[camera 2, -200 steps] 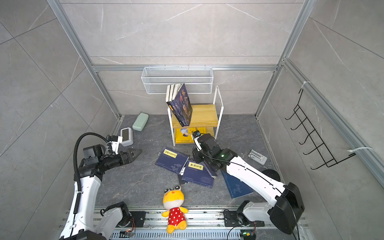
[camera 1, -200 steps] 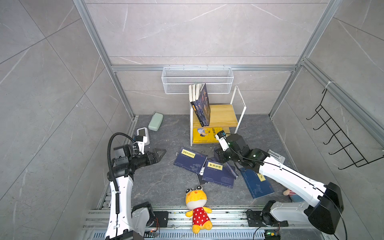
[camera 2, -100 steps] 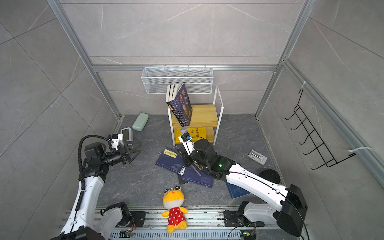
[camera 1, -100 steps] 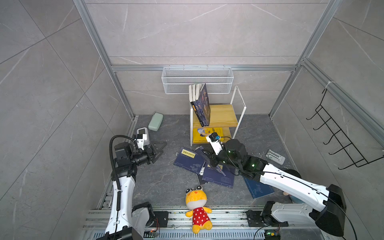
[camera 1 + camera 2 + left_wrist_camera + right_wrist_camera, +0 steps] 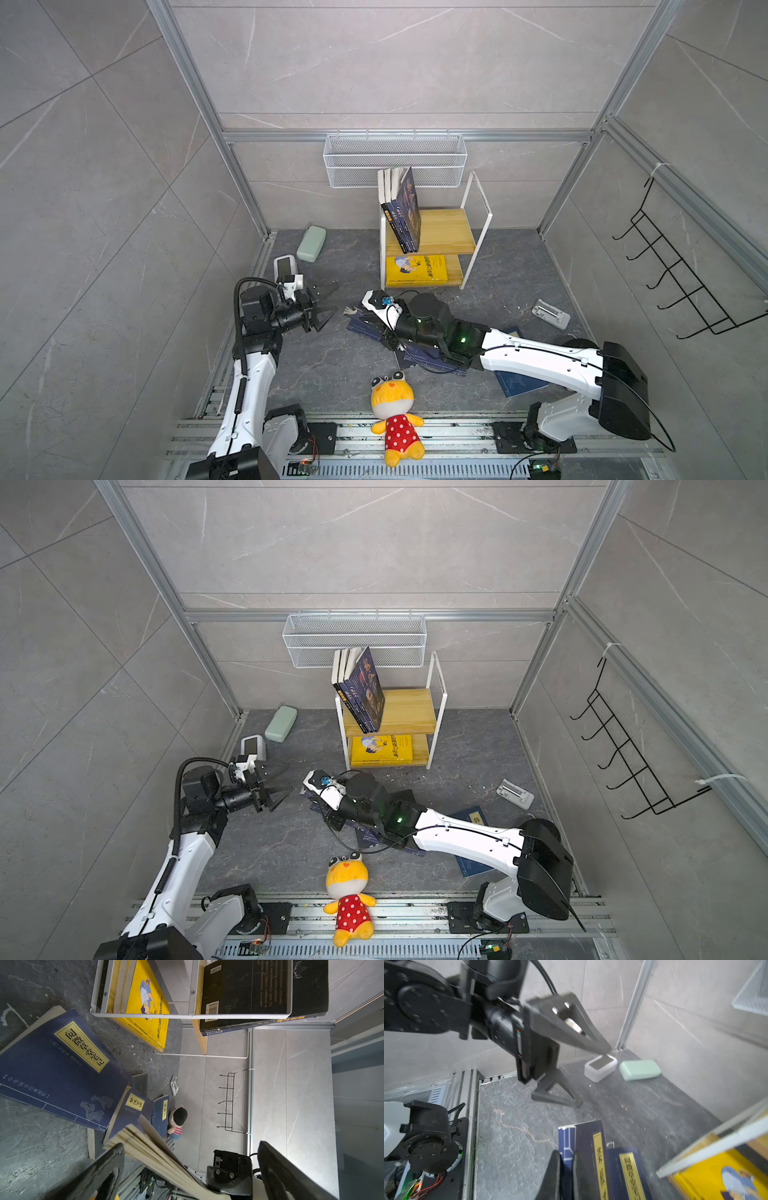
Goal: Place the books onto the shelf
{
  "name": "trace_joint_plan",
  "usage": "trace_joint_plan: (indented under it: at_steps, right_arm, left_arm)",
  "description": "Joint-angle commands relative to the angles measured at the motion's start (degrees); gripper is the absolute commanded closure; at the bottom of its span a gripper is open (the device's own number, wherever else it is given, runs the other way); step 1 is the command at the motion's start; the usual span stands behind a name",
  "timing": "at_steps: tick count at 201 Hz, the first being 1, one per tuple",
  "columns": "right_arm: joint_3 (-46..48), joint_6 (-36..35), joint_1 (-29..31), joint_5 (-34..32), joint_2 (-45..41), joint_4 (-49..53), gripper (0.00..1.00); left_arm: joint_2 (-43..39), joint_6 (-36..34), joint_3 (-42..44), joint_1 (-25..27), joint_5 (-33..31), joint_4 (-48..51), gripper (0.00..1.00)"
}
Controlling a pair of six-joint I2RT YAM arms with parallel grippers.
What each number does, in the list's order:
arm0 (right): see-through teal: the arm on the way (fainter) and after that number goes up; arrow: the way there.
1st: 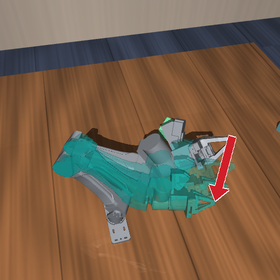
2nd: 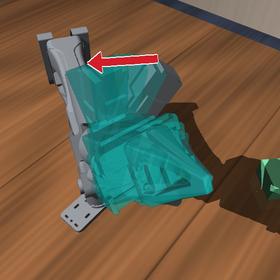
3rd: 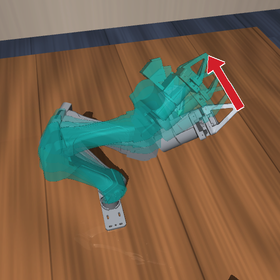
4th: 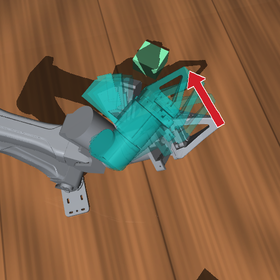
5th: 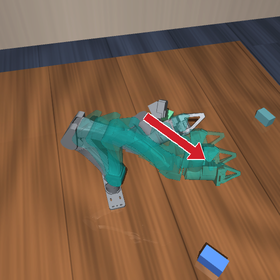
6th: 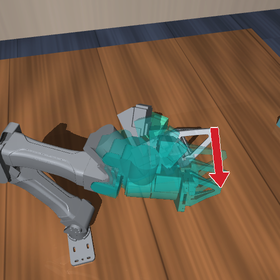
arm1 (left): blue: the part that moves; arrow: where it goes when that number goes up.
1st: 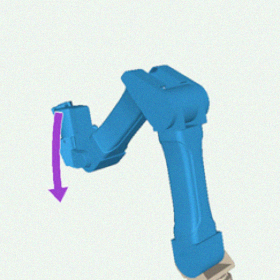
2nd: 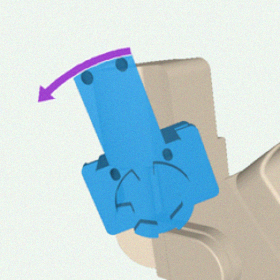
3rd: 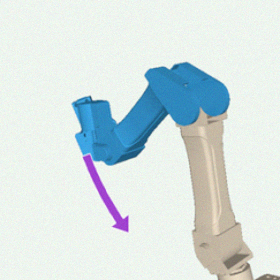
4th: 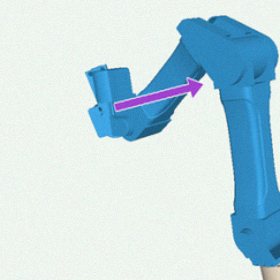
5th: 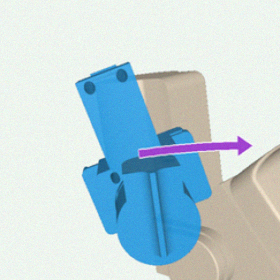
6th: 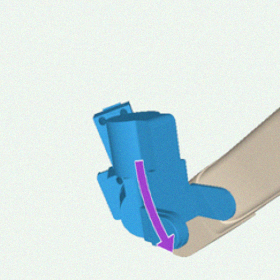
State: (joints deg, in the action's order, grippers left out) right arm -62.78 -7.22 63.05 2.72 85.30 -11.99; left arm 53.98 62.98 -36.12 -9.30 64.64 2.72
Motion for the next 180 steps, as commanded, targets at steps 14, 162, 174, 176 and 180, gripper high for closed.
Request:
trace_joint_plan:
  at_steps: [14, 162, 174, 176, 180]
  right_arm:
    - [-3.5, -5.5, 1.4, -2.4, 1.9, -5.3, 1.00]
    - [-1.3, -19.6, 2.2, -17.6, 0.3, -3.3, 1.00]
    - [-1.7, -20.1, 2.2, -18.1, 1.1, -4.2, 1.00]
    - [-1.8, -20.1, 2.2, -18.1, 1.3, -4.3, 1.00]
    - [-2.3, -20.1, 2.3, -18.0, 1.6, -4.0, 1.00]
  left_arm:
    - [0.2, 0.6, 0.6, 1.8, 1.2, -1.2, 0.00]
    - [0.2, -15.5, -7.0, 0.0, -0.7, 12.1, 0.00]
    - [-0.2, -14.1, -5.8, 0.2, -0.5, 10.8, 0.00]
    - [-0.2, -13.9, -5.7, 0.2, -0.4, 10.7, 0.00]
    - [-0.2, -13.4, -5.4, 0.2, -0.2, 10.6, 0.00]
